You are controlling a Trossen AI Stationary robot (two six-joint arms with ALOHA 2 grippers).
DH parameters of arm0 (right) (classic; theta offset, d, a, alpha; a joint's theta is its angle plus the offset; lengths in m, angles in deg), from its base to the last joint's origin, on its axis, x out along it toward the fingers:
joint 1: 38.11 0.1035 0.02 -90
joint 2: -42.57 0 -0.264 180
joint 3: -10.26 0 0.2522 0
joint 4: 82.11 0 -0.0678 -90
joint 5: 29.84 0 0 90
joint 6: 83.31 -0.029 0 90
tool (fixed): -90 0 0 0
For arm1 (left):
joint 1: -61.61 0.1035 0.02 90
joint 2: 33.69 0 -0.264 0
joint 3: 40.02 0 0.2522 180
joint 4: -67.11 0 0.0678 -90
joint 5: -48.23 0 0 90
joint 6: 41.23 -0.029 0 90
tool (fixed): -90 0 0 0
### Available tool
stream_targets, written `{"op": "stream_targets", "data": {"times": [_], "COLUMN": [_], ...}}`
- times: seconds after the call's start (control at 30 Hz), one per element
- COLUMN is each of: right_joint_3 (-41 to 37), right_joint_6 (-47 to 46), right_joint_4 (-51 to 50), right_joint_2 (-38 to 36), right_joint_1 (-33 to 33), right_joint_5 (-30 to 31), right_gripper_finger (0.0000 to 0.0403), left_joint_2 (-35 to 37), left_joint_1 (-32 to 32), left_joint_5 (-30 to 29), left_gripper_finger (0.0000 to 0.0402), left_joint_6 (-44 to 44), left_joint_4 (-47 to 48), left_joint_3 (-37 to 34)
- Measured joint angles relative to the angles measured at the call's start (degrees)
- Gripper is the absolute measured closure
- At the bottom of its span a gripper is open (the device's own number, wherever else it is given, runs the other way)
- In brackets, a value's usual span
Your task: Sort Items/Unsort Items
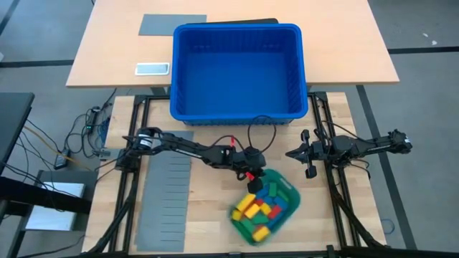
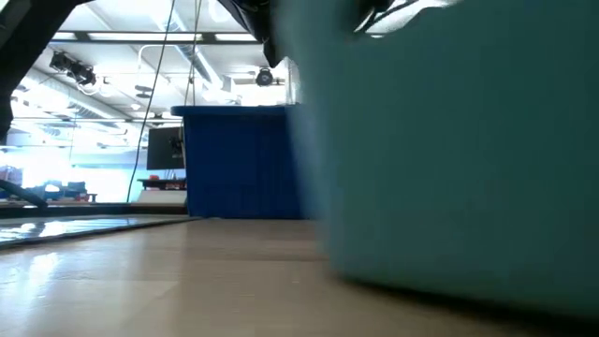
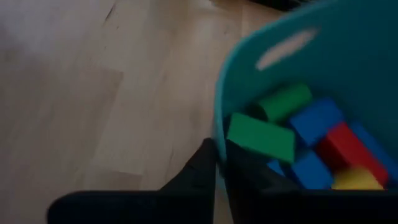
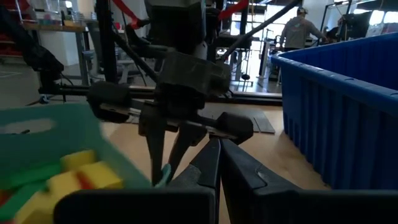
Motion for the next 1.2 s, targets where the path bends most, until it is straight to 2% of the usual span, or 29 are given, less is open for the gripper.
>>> {"op": "stream_targets", "data": {"times": [0.1, 0.3, 0.6, 0.9, 1.03, 1.2], "right_joint_3": [-0.02, 0.00, -0.02, 0.23, 0.24, 0.32], "right_joint_6": [0.00, -0.02, 0.03, 0.09, -0.36, -6.76], "right_joint_4": [0.00, 0.00, 0.37, 12.27, 14.85, 15.28], "right_joint_2": [0.00, 0.00, 0.01, 0.01, 0.02, 0.14], "right_joint_1": [0.00, 0.00, -0.01, -0.63, -0.63, -0.63], "right_joint_5": [0.00, 0.00, 0.04, 1.86, 1.85, 1.86], "right_gripper_finger": [0.0389, 0.0389, 0.0389, 0.0389, 0.0389, 0.0389], "left_joint_2": [0.86, 1.22, 2.55, 8.13, 10.70, 13.81], "left_joint_1": [0.12, 0.72, 0.74, 0.74, 0.73, -0.25], "left_joint_5": [0.54, 5.19, 5.23, 5.23, 5.23, 5.11], "left_gripper_finger": [0.0382, 0.0375, 0.0332, 0.0306, 0.0308, 0.0321], "left_joint_6": [-0.27, -0.41, -3.60, -5.64, -6.53, -6.25], "left_joint_4": [1.04, 2.18, 3.84, 9.53, 17.36, 30.11], "left_joint_3": [-0.02, -0.07, -0.04, 0.00, 0.02, 0.02]}}
